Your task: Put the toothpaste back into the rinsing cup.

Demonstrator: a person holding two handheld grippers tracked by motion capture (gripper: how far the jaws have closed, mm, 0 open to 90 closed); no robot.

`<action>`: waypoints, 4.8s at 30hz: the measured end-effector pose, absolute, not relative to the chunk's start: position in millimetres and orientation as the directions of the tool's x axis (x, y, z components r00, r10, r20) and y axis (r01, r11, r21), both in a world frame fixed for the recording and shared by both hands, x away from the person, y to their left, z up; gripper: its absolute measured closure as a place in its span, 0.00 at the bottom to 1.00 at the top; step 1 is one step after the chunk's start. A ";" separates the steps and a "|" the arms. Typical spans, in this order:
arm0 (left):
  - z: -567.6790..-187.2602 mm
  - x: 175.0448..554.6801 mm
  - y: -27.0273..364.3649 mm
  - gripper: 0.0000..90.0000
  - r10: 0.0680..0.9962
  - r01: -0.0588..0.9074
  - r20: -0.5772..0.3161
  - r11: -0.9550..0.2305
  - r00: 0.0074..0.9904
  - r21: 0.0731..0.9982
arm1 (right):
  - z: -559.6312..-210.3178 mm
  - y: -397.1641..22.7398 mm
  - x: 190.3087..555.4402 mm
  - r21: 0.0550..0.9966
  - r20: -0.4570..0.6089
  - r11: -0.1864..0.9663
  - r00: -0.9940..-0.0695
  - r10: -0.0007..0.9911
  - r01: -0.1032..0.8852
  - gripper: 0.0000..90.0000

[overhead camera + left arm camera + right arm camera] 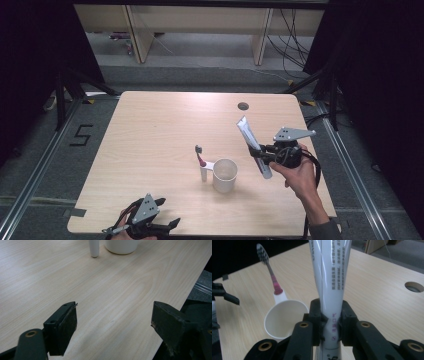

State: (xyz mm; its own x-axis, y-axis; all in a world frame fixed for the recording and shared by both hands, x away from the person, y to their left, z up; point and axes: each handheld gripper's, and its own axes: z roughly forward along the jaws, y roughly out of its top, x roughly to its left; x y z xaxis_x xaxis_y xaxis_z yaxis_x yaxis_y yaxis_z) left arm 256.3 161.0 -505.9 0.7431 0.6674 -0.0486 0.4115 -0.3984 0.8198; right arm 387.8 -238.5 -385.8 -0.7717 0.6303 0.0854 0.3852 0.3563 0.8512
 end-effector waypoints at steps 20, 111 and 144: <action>-506.7 256.2 159.1 0.23 0.662 0.406 -0.050 -0.396 0.748 0.824 | -372.9 -207.3 394.8 0.905 0.132 0.260 -0.804 0.579 0.335 0.85; -507.6 255.2 157.6 0.22 0.640 0.390 -0.027 -0.434 0.768 0.812 | -450.0 -166.2 384.9 0.850 0.160 0.356 -0.834 0.529 0.389 0.84; -507.8 253.2 155.9 0.22 0.645 0.395 -0.043 -0.413 0.763 0.820 | -451.0 -177.5 379.0 0.845 0.216 0.318 -0.818 0.533 0.430 0.67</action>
State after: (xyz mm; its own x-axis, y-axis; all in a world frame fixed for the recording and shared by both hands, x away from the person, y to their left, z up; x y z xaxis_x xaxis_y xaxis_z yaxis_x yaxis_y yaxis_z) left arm 253.2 155.9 -507.8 0.7631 0.6448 -0.0427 0.3952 -0.4134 0.8204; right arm 379.0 -177.5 -451.0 -0.8182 0.5327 0.2163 0.4303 0.3179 0.8449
